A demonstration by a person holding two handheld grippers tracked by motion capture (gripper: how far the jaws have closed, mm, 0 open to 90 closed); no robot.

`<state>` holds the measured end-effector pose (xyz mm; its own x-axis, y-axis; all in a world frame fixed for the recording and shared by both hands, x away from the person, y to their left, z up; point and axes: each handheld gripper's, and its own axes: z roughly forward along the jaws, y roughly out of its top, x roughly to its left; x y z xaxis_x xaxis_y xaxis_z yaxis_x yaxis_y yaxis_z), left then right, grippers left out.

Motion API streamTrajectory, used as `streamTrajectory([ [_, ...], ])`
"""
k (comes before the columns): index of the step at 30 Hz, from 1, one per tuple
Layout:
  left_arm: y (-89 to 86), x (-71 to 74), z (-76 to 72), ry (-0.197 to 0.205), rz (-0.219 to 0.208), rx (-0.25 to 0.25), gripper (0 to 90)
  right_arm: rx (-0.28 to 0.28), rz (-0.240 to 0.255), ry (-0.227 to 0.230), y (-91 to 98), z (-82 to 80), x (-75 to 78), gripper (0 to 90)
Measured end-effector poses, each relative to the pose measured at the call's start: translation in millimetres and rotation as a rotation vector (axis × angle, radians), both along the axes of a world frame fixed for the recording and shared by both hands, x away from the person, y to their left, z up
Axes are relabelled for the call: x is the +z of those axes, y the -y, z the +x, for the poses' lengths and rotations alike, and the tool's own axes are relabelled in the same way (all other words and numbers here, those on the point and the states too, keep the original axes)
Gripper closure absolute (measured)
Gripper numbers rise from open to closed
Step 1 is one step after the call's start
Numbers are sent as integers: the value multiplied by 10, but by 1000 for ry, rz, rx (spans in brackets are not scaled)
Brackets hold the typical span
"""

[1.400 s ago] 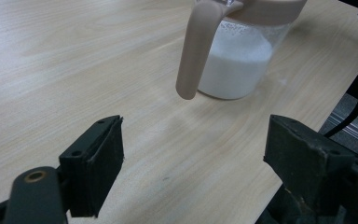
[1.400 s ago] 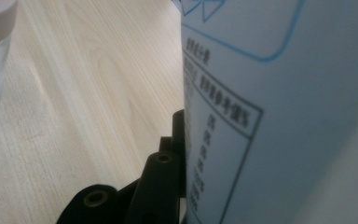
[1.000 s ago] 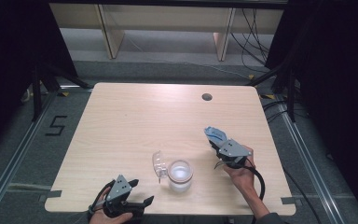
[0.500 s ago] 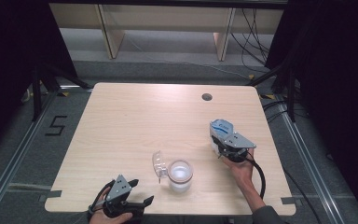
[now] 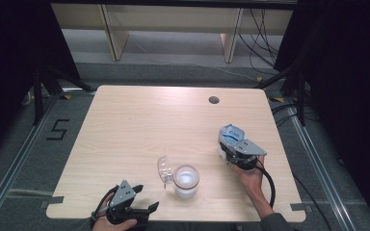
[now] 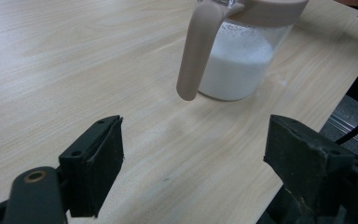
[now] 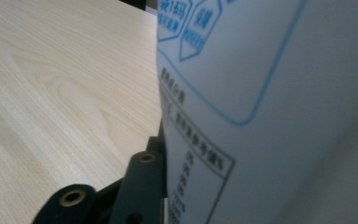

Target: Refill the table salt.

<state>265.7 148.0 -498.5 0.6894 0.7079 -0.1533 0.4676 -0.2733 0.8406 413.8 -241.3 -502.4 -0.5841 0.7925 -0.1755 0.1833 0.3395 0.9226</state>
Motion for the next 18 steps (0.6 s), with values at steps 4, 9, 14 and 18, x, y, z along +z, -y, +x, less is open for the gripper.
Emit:
streamTrajectory([
  [4, 5, 0, 0, 0, -10, 5, 189, -24, -14, 11, 47, -31, 32, 548],
  [9, 1, 2, 2, 0, -2, 2, 189, -41, 9, 23, 65, -94, 68, 406],
  [14, 5, 0, 1, 0, -9, 5, 189, -41, 41, -13, 80, -181, 88, 330],
  [18, -8, 6, 9, 13, 14, -14, 189, -30, 64, -3, 112, -241, 136, 294],
])
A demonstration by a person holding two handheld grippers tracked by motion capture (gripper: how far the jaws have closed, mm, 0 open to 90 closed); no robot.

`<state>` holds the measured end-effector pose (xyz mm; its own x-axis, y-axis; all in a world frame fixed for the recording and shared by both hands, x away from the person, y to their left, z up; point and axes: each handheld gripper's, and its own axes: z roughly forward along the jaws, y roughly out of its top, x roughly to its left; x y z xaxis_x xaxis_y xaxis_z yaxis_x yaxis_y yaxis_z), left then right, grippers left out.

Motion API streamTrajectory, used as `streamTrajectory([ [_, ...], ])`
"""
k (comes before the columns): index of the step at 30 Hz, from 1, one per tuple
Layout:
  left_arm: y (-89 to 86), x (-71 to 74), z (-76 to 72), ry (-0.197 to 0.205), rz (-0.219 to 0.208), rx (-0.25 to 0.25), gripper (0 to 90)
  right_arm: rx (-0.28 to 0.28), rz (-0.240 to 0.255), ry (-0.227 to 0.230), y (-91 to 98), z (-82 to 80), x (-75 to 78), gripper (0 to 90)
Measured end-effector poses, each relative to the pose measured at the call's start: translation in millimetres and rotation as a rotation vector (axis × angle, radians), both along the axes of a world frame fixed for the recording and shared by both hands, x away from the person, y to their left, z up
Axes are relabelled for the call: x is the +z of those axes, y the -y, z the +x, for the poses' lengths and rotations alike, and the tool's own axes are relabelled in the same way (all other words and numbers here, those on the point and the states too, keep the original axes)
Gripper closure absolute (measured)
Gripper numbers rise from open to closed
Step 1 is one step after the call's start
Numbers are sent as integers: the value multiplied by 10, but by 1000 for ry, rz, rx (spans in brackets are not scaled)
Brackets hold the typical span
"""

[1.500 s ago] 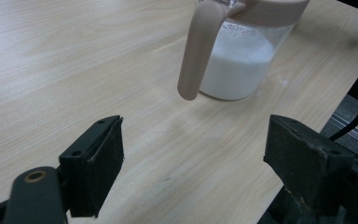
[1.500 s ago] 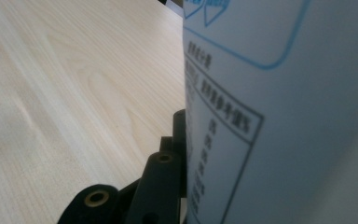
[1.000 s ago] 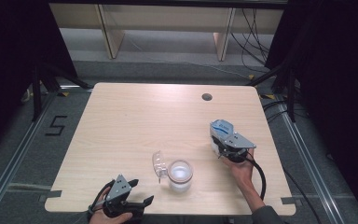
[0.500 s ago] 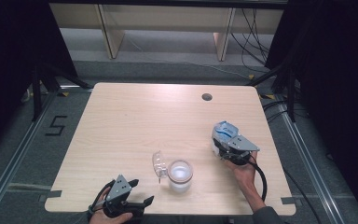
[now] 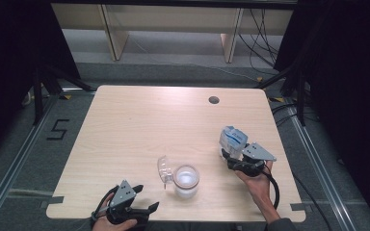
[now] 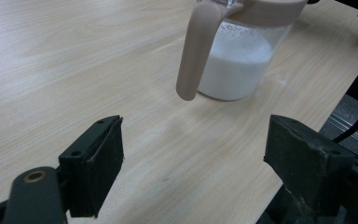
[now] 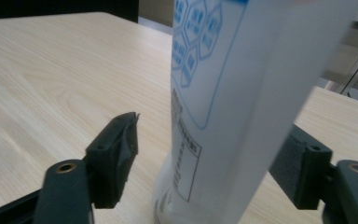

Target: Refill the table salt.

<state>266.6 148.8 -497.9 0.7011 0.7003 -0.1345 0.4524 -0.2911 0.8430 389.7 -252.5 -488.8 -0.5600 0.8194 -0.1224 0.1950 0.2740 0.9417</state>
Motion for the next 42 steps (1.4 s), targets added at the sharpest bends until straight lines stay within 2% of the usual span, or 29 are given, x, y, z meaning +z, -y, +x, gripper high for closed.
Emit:
streamTrajectory([
  [2, 10, -5, -6, -12, -12, 14, 189, 12, 14, -7, 9, -37, 25, 277],
  [3, 6, -1, -5, -6, -3, 7, 189, 4, 1, 9, 32, -50, 37, 271],
  [4, 2, 0, -3, -1, 2, 2, 189, -4, 22, -26, 41, -90, 43, 270],
  [5, 8, -3, -7, -9, -8, 10, 189, 0, 22, -32, 57, -109, 50, 271],
  [6, 9, -5, -7, -12, -13, 15, 189, 7, 15, -14, 72, -108, 50, 271],
  [7, 8, -5, -7, -12, -13, 14, 189, -5, 16, -51, 73, -152, 58, 271],
  [8, 9, -6, -8, -13, -13, 15, 189, -8, 17, -62, 83, -177, 64, 270],
  [11, 1, -3, -2, -4, -3, 5, 189, -3, 24, -83, 118, -240, 82, 264],
  [16, 1, -8, -5, -10, -12, 19, 189, -11, 41, -98, 167, -346, 116, 261],
  [19, -6, -3, -5, -2, -2, 14, 189, 3, 61, -111, 170, -392, 112, 255],
  [20, -2, -8, -7, -8, -12, 20, 189, 32, 58, -113, 193, -385, 118, 252],
  [22, -7, -2, -11, -9, -7, 19, 189, 9, 43, -123, 200, -423, 123, 243],
  [23, -11, 2, -11, -4, -2, 19, 189, -9, 68, -144, 185, -464, 121, 243],
  [24, -5, -3, -15, -12, -17, 27, 189, -1, 69, -135, 190, -470, 117, 242],
  [26, -7, -3, -16, -13, -16, 30, 189, 11, 73, -133, 196, -483, 110, 235],
  [27, -7, -3, -16, -14, -16, 31, 189, 3, 67, -150, 198, -513, 116, 233],
  [28, -7, -2, -18, -14, -17, 34, 189, 17, 53, -134, 210, -505, 109, 230],
  [30, -3, 0, -18, -11, -26, 34, 189, 17, 63, -152, 194, -543, 101, 226],
  [31, -2, 0, -22, -12, -29, 41, 189, 33, 48, -159, 193, -555, 104, 226],
  [32, -12, 8, -24, -11, -15, 40, 189, 17, 73, -176, 169, -598, 100, 226],
  [33, -13, 6, -20, -8, -21, 39, 189, 40, 55, -166, 175, -592, 104, 226],
  [34, -12, 7, -20, -8, -24, 45, 190, 32, 40, -154, 169, -610, 104, 226],
  [35, -15, 10, -18, -8, -29, 42, 189, 40, 49, -165, 160, -626, 105, 226],
  [36, -17, 14, -20, -7, -28, 43, 190, 40, 44, -153, 153, -641, 101, 226],
  [38, -16, 18, -23, -7, -28, 42, 190, 27, 59, -185, 136, -696, 102, 225],
  [39, -12, 20, -24, -9, -22, 39, 190, 38, 57, -183, 133, -709, 94, 225],
  [40, 2, 17, -27, -10, -30, 46, 190, 47, 32, -168, 147, -709, 92, 225],
  [41, 0, 21, -27, -10, -23, 42, 190, 61, 39, -177, 143, -714, 89, 224],
  [42, 4, 23, -27, -10, -26, 46, 191, 37, 53, -194, 128, -754, 86, 220],
])
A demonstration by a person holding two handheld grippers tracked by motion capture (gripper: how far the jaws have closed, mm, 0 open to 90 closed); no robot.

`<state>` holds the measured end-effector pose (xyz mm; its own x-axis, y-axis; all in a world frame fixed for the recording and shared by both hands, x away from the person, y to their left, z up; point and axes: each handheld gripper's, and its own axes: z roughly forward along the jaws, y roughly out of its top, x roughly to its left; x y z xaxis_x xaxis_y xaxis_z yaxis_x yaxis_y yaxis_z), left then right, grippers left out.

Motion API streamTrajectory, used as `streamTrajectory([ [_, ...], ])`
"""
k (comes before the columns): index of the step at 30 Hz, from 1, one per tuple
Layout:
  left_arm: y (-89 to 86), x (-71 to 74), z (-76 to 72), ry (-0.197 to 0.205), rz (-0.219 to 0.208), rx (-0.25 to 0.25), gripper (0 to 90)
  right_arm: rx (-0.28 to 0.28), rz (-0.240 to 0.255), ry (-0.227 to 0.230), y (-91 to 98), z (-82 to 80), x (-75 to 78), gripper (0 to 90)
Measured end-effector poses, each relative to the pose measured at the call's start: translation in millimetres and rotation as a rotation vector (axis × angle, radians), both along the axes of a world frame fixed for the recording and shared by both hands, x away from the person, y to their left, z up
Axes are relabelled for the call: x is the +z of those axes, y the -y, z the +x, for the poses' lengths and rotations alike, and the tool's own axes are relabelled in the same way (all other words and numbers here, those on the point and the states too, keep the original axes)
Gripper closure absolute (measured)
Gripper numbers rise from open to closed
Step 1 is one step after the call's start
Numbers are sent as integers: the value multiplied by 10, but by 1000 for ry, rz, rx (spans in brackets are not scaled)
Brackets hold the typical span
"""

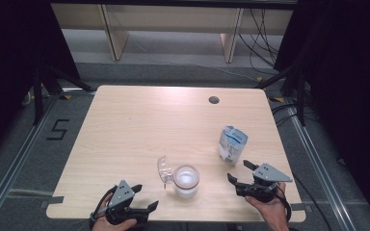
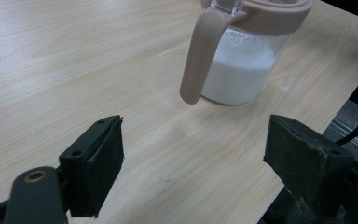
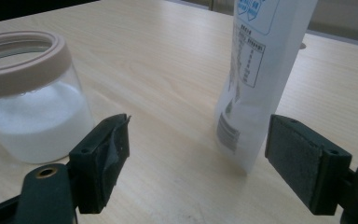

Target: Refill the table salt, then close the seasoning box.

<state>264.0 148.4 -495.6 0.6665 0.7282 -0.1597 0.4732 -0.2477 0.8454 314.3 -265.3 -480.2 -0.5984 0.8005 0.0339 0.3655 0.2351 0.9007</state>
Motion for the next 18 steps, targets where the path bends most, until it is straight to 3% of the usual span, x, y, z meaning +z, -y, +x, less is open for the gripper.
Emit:
streamTrajectory([
  [1, 2, 1, 2, 0, -10, 2, 191, 14, -19, 16, 15, 4, 0, 219],
  [5, -13, 6, 10, -2, -12, 11, 191, 24, -19, 4, 14, -41, -7, 225],
  [6, -7, 3, 11, -3, -17, 19, 191, 15, -22, 20, 15, -52, -10, 236],
  [7, -5, 4, 11, -4, -15, 17, 192, 21, -6, 22, 13, -62, -9, 238],
  [8, -4, 8, 12, -3, -12, 15, 191, -2, 11, -5, 6, -105, 3, 236],
  [10, -1, 13, 12, -1, -15, 18, 192, 20, -5, 23, 24, -105, 1, 236],
  [14, -2, 13, 13, -2, -13, 20, 192, 2, -2, 1, 35, -163, 3, 232],
  [15, -3, 15, 11, -2, -12, 23, 192, 19, -12, 17, 47, -151, -3, 231],
  [16, -3, 16, 13, -3, -21, 23, 192, 5, 14, -7, 28, -179, -5, 230],
  [18, -9, 28, 12, 4, -20, 29, 192, 21, -12, 1, 41, -183, -6, 227],
])
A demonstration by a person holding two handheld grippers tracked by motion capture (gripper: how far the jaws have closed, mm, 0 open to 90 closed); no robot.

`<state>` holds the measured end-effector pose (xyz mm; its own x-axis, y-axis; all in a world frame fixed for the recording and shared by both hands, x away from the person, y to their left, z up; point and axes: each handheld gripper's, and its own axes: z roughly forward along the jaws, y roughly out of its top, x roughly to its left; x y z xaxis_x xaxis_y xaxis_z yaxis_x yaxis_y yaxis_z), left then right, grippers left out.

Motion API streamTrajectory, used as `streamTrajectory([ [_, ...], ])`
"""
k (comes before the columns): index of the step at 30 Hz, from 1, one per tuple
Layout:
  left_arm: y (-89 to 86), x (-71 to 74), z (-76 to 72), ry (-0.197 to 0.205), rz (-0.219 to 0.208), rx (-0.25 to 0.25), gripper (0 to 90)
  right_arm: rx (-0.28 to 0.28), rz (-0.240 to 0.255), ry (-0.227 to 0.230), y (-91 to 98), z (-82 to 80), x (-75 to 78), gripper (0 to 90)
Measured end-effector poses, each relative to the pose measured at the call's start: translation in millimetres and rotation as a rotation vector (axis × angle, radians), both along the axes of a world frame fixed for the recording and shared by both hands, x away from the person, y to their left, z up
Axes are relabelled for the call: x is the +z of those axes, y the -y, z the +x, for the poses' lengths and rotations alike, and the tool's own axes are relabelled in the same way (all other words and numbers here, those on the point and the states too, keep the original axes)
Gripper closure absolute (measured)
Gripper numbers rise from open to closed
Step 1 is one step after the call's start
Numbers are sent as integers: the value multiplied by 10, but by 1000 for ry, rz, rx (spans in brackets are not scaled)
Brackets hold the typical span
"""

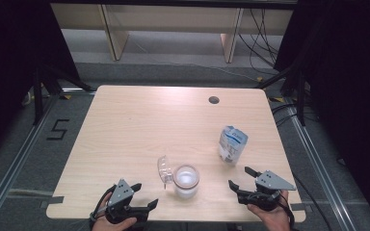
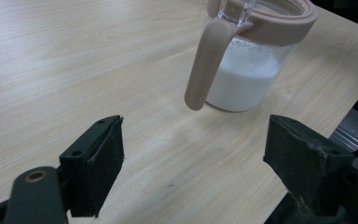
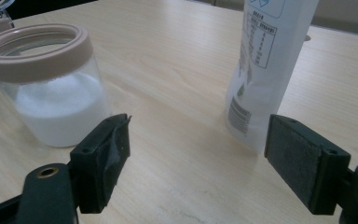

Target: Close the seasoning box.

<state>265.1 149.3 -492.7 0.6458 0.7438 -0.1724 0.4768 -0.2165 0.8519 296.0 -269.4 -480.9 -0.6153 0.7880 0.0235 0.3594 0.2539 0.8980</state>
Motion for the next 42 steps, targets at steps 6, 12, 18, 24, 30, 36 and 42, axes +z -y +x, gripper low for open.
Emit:
streamTrajectory([
  [6, -2, 34, 16, 2, -9, 9, 206, 12, -10, -12, -18, -46, -21, 223],
  [12, -33, 136, 35, 36, -19, 21, 390, -1, 16, -35, -36, -107, -29, 225],
  [18, -37, 218, 106, 72, -59, 12, 611, 2, 5, -17, -16, -119, -24, 229],
  [24, 44, 308, 126, 113, -49, 8, 801, 4, 1, -27, -16, -156, -17, 232],
  [30, 109, 373, 141, 140, -38, -10, 893, 1, 2, -44, -39, -193, -18, 235],
  [36, 187, 402, 164, 145, -48, -41, 894, 3, -2, -34, -38, -194, -24, 237],
  [42, 245, 440, 170, 140, -43, -48, 894, 22, 1, -26, -48, -184, -30, 239],
])
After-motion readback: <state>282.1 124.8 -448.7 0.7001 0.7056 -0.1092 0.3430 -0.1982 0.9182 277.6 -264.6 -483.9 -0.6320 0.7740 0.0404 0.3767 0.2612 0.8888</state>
